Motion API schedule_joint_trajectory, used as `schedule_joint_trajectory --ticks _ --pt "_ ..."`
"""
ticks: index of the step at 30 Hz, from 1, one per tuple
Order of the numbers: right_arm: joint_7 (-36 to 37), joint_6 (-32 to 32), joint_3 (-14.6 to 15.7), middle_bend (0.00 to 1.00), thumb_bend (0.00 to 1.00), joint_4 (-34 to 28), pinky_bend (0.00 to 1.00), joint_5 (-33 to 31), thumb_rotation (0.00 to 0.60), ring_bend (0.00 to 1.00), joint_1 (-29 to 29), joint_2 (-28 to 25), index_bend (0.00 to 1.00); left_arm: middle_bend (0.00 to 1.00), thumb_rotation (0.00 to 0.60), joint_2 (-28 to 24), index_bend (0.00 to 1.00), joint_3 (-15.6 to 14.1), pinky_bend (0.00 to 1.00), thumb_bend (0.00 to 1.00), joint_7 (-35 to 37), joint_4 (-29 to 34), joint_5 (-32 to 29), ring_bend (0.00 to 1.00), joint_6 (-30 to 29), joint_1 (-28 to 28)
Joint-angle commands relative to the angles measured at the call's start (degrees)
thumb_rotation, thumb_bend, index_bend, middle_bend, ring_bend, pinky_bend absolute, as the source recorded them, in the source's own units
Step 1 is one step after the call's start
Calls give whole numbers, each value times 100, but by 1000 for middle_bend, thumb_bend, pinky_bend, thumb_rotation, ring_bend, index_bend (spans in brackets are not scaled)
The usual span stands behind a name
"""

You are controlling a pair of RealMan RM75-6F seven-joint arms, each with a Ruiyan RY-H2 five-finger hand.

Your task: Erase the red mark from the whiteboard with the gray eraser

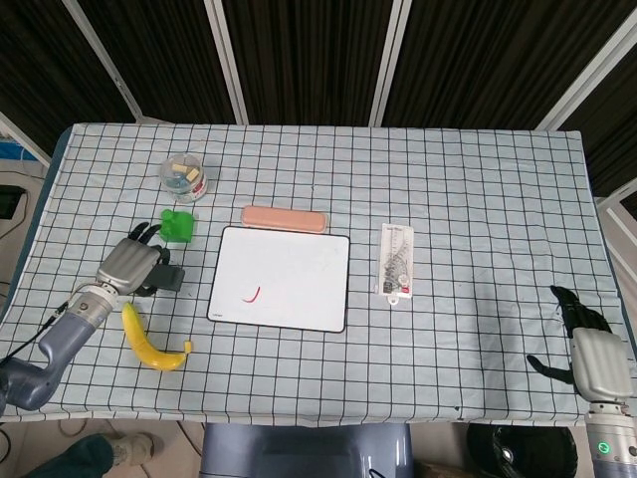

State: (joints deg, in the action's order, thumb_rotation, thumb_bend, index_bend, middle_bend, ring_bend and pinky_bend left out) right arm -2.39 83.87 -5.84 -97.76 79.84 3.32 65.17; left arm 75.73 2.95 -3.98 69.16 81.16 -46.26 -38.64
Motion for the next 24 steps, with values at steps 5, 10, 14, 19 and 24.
schedule_joint_trajectory --ticks 5,10,14,19,24 --pt "9 13 12 126 76 -3 217 22 600 219 -9 -4 114 458 600 -706 427 267 0 195 -442 1135 -137 7 -185 -123" --pt "7 19 14 126 76 -4 217 27 600 219 -11 -3 114 455 600 -777 420 570 0 196 -877 1684 -569 7 -22 -392" --pt "6 23 14 126 75 -3 217 29 600 218 -12 0 114 453 600 -664 420 713 0 195 -1291 1848 -926 7 164 -643" --pt "11 2 6 126 76 -3 217 3 600 219 -5 -3 114 462 600 -321 425 801 0 195 -1919 1851 -1223 7 192 -946" --pt "13 3 8 126 76 -7 217 1 600 219 -8 -7 114 468 600 213 430 823 0 195 -2219 1755 -1282 7 57 -1137"
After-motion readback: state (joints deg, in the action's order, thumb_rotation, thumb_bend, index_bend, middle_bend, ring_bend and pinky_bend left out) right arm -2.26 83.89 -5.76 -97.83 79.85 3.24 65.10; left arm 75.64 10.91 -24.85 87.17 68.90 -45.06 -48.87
